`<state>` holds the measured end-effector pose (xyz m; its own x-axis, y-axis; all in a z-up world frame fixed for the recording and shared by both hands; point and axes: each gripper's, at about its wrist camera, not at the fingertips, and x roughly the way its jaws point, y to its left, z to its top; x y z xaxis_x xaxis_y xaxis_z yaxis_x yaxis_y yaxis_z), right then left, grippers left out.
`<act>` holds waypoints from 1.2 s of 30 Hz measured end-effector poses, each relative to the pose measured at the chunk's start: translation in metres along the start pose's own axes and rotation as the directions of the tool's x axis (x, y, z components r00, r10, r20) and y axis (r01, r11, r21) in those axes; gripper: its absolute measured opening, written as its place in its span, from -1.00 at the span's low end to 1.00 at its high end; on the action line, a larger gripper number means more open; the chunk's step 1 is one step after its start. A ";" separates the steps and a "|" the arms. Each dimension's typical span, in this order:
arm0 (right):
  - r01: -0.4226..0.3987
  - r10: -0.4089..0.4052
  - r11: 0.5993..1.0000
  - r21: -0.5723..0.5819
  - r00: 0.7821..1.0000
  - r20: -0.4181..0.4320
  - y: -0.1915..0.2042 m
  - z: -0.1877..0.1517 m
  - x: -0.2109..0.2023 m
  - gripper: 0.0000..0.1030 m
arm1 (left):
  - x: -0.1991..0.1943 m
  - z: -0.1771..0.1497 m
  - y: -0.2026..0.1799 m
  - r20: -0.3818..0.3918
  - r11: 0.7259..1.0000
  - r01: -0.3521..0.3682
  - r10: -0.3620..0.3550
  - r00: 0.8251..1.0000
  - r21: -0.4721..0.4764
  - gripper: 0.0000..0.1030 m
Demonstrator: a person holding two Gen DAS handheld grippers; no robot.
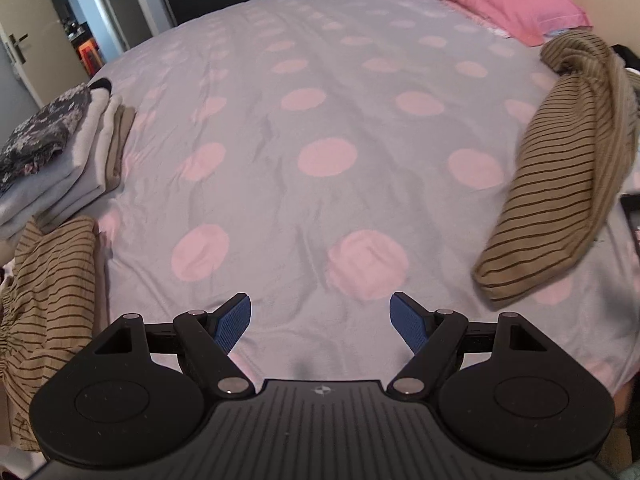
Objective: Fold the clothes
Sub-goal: 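Lift and drag the striped garment with the right tool across the bed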
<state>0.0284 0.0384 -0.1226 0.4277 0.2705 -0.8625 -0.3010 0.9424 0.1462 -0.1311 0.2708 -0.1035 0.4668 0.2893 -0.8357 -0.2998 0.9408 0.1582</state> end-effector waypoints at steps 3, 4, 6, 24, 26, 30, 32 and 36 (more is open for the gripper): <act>0.037 -0.039 0.996 0.076 0.999 0.015 -0.033 0.029 0.001 0.54 | 0.007 0.001 0.006 -0.013 1.000 -0.013 0.013 1.000 -0.026 0.48; 0.050 -0.052 0.994 0.094 0.998 0.019 -0.043 0.037 0.003 0.55 | 0.008 0.001 0.008 -0.014 0.999 -0.016 0.015 1.000 -0.041 0.48; 0.078 -0.081 0.990 0.117 0.996 0.025 -0.059 0.053 0.008 0.55 | 0.011 0.002 0.012 -0.013 0.998 -0.019 0.018 1.000 -0.062 0.48; 0.227 -0.235 0.920 0.320 0.972 -0.012 -0.170 0.118 0.095 0.59 | 0.048 0.008 0.026 -0.085 0.990 -0.032 0.020 0.996 -0.137 0.47; 0.231 -0.238 0.917 0.326 0.971 -0.019 -0.173 0.116 0.100 0.54 | 0.055 0.008 0.027 -0.108 0.989 -0.048 0.033 0.994 -0.143 0.47; 0.214 -0.217 0.926 0.310 0.976 -0.024 -0.174 0.112 0.106 -0.24 | 0.063 0.007 0.028 -0.138 0.984 -0.036 0.012 0.990 -0.172 0.47; 0.202 -0.208 0.933 0.297 0.978 -0.012 -0.170 0.113 0.102 -0.58 | 0.064 0.008 0.027 -0.140 0.984 -0.022 -0.003 0.990 -0.176 0.47; 0.178 -0.189 0.946 0.272 0.982 0.012 -0.160 0.114 0.095 -0.86 | 0.062 0.009 0.022 -0.139 0.988 -0.027 0.006 0.990 -0.152 0.47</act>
